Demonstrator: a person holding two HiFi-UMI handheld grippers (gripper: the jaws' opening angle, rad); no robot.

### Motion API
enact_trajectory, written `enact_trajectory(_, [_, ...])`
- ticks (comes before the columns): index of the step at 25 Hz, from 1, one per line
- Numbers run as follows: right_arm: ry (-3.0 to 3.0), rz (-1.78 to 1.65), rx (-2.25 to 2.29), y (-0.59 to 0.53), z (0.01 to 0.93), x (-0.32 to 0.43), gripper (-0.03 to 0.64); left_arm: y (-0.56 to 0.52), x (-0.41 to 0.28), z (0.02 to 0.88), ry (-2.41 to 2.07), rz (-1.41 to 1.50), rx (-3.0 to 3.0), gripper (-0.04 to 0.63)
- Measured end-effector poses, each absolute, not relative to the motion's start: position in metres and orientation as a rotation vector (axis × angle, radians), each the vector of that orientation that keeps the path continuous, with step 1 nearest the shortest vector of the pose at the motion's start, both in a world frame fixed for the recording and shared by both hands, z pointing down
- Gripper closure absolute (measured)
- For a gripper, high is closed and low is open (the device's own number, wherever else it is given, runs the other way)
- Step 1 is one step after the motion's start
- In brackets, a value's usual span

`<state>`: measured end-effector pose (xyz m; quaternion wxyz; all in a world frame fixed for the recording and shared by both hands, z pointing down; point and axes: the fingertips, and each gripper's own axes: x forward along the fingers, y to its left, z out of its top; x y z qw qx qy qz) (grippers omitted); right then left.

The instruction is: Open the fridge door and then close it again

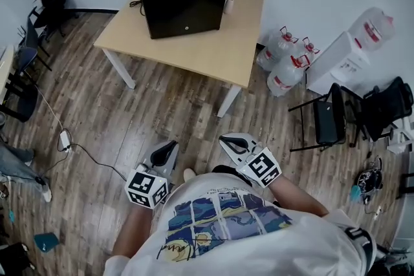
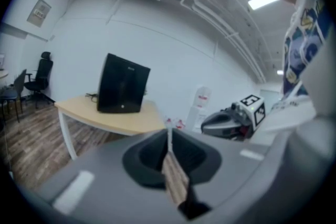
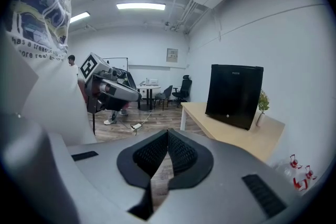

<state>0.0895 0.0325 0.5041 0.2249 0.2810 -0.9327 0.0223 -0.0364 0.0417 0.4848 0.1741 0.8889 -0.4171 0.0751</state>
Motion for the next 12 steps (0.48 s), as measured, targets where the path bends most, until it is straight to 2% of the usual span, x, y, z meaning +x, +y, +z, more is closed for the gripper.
enact_trajectory(6, [-2.606,0.003,0.719,0.052,0.491,0.111,0.604,0.056,-0.013,0.484,-1.219,0.252,2.477,0.565])
enact_trajectory(12, [-2.567,0.044,0.762,0.088,0.499,0.180,0.604,0.077,0.079,0.467,-1.107,0.271,2.607,0.565])
